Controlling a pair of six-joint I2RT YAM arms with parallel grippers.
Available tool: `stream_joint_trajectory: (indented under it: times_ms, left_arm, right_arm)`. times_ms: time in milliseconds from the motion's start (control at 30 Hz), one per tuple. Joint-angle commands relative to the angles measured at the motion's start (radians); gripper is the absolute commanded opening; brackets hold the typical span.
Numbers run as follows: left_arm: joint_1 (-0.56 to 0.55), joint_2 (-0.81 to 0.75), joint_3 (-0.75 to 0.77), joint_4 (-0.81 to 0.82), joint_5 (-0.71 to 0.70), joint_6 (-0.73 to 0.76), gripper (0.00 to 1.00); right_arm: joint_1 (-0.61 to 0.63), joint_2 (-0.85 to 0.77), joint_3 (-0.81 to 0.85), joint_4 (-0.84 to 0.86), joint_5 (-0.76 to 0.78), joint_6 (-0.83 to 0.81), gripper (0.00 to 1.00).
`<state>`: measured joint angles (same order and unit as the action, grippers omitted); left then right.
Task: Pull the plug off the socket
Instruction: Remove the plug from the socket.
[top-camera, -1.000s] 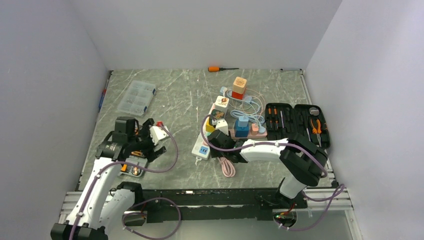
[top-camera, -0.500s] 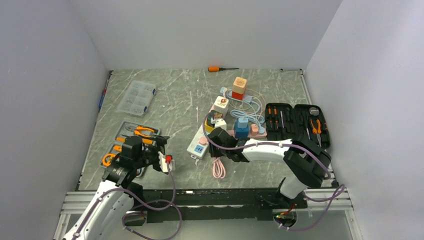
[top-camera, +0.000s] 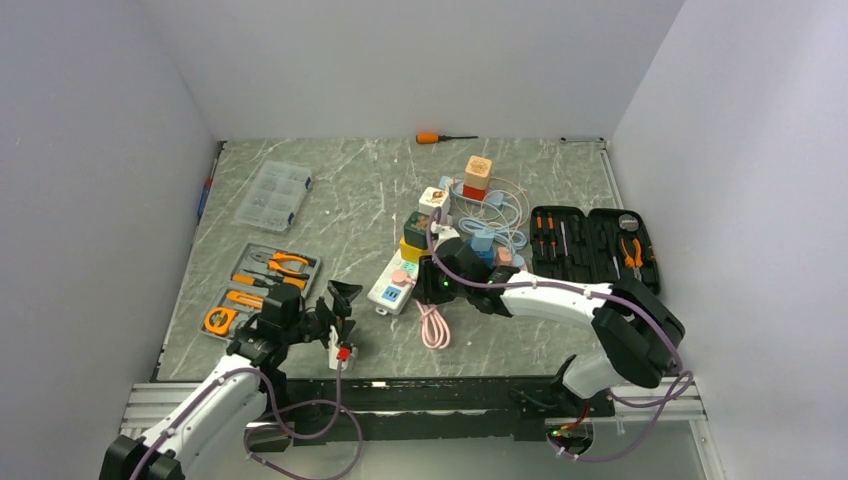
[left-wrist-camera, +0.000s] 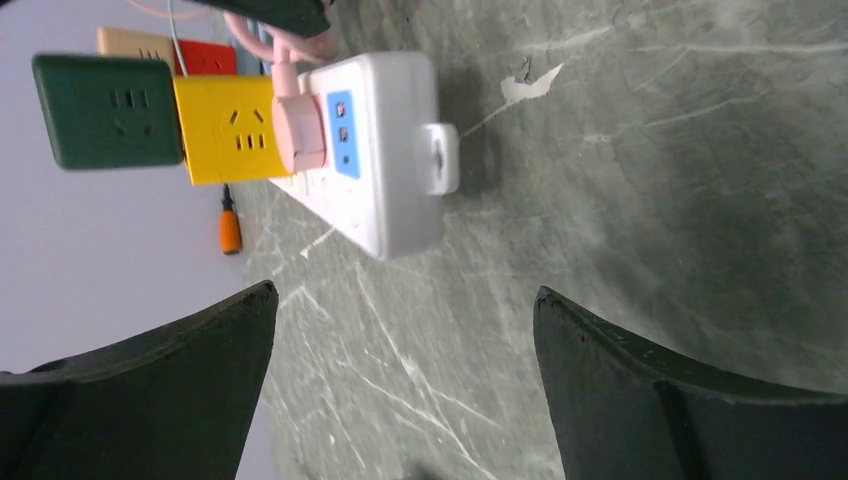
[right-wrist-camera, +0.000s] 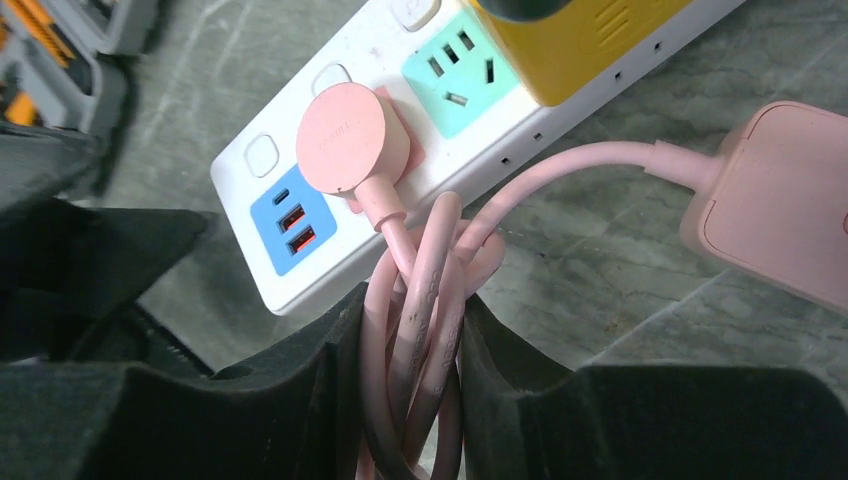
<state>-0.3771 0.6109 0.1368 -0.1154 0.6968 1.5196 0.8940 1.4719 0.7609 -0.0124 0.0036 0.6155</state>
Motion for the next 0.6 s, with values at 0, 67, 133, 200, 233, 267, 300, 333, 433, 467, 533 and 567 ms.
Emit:
stream_joint_trajectory:
  times_ms: [0,67,133,200,233,267,300,333,433,467,533,567]
  left_arm:
    - [-0.022,0.063,-0.039,0.227,0.096,0.075,0.99]
    - [-0.048,0.114,-0.059,0.343,0.085,0.042,0.99]
    - [-0.074,0.162,-0.069,0.445,0.072,0.020,0.99]
    - [-0.097,0.218,-0.081,0.576,0.048,-0.015,0.99]
    - [-0.107,0.250,-0.083,0.644,0.034,-0.041,0.99]
    - [-0.118,0.283,-0.083,0.706,0.018,-0.062,0.99]
    - [-0.124,0.316,-0.082,0.756,0.007,-0.076,0.99]
    - [-0.130,0.343,-0.082,0.807,0.001,-0.083,0.99]
    - [-0.137,0.407,-0.110,0.961,0.022,-0.094,0.99]
    - [-0.139,0.422,-0.121,0.990,0.033,-0.086,0.99]
    - [-0.145,0.447,-0.126,1.014,0.037,-0.058,1.00]
    - [-0.147,0.459,-0.123,1.021,0.030,-0.055,1.00]
  right_arm:
    - [-0.033,-0.091,0.002,0.258,-0.190,0.064,0.23]
    - [-0.040,-0.093,-0.009,0.279,-0.210,0.075,0.23]
    - [-0.042,-0.090,-0.016,0.301,-0.232,0.088,0.23]
    - [-0.043,-0.082,-0.015,0.316,-0.254,0.095,0.23]
    - [-0.042,-0.077,-0.015,0.323,-0.263,0.099,0.23]
    - [-0.043,-0.074,-0.016,0.330,-0.273,0.103,0.23]
    - [-0.044,-0.073,-0.017,0.337,-0.280,0.105,0.22]
    - [-0.042,-0.073,-0.019,0.345,-0.285,0.109,0.22]
    - [-0.043,-0.089,-0.039,0.379,-0.304,0.120,0.20]
    - [-0.042,-0.095,-0.043,0.389,-0.310,0.125,0.20]
    - [-0.043,-0.105,-0.044,0.379,-0.313,0.122,0.20]
    - [-0.043,-0.108,-0.041,0.373,-0.313,0.118,0.20]
